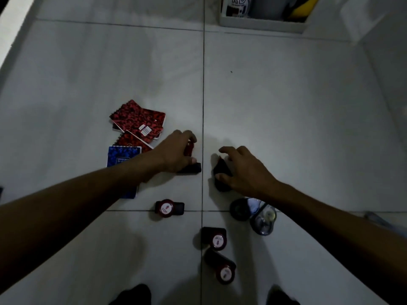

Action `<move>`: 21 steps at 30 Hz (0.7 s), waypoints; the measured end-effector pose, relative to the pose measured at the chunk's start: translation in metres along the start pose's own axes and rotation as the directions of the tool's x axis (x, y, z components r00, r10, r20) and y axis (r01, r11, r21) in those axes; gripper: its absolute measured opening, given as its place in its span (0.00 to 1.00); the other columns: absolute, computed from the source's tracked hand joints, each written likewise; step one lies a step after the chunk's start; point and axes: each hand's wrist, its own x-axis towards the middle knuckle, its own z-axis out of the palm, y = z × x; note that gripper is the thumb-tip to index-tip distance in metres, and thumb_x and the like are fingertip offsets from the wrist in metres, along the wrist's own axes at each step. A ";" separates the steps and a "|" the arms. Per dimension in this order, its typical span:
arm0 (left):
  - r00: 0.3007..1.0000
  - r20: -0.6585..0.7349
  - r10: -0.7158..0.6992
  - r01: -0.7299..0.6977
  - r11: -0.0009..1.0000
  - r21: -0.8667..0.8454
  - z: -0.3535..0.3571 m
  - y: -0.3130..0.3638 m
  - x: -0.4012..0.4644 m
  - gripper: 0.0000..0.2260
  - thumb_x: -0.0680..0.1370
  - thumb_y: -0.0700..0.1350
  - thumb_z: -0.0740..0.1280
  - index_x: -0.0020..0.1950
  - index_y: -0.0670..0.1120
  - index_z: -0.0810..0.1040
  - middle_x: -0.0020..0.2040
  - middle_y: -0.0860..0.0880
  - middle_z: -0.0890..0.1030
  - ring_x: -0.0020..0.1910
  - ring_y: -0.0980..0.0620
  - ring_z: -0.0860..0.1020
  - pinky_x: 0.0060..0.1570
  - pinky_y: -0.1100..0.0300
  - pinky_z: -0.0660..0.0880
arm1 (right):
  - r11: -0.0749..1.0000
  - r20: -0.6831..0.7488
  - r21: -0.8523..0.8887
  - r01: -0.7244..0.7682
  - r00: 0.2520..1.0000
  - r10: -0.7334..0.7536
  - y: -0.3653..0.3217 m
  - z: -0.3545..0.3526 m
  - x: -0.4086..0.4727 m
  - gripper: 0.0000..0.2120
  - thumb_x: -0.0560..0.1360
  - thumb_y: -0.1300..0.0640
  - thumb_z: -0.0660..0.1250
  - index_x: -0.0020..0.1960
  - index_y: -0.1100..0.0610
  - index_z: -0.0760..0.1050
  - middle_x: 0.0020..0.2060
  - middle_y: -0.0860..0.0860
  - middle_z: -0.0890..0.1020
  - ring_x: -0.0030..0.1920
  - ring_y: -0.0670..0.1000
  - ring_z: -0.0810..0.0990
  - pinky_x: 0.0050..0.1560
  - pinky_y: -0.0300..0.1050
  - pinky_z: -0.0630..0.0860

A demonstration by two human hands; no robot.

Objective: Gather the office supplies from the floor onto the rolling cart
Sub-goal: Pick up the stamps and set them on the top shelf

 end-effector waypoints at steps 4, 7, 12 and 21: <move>0.999 -0.016 0.036 -0.037 0.999 -0.031 -0.003 -0.001 -0.029 0.26 0.68 0.49 0.77 0.62 0.48 0.71 0.54 0.47 0.70 0.51 0.52 0.70 0.43 0.64 0.66 | 1.000 -0.040 0.003 0.017 0.999 -0.017 -0.004 -0.005 -0.015 0.32 0.73 0.45 0.70 0.72 0.47 0.61 0.62 0.55 0.71 0.58 0.55 0.76 0.54 0.47 0.76; 0.991 -0.046 0.125 -0.122 0.991 0.062 -0.003 -0.001 -0.051 0.21 0.67 0.48 0.78 0.57 0.50 0.76 0.51 0.50 0.67 0.49 0.55 0.66 0.43 0.67 0.66 | 0.999 -0.037 0.033 0.032 0.999 -0.030 -0.007 -0.012 -0.027 0.31 0.73 0.46 0.70 0.72 0.47 0.62 0.61 0.54 0.72 0.56 0.50 0.75 0.52 0.44 0.74; 0.985 0.053 0.167 -0.173 0.974 0.146 -0.001 -0.005 -0.080 0.17 0.71 0.48 0.74 0.59 0.50 0.77 0.56 0.50 0.71 0.53 0.53 0.72 0.53 0.59 0.74 | 0.993 0.075 0.028 0.111 0.991 -0.113 -0.017 -0.017 -0.049 0.30 0.74 0.45 0.69 0.72 0.46 0.62 0.63 0.51 0.73 0.51 0.44 0.73 0.49 0.38 0.70; 0.953 0.277 0.124 -0.195 0.950 0.245 -0.004 0.000 -0.100 0.39 0.68 0.70 0.63 0.74 0.55 0.61 0.65 0.50 0.68 0.62 0.51 0.71 0.59 0.57 0.72 | 0.936 0.408 -0.193 0.295 0.892 -0.197 -0.048 0.003 -0.104 0.45 0.62 0.26 0.68 0.72 0.35 0.51 0.73 0.47 0.59 0.59 0.50 0.73 0.57 0.50 0.74</move>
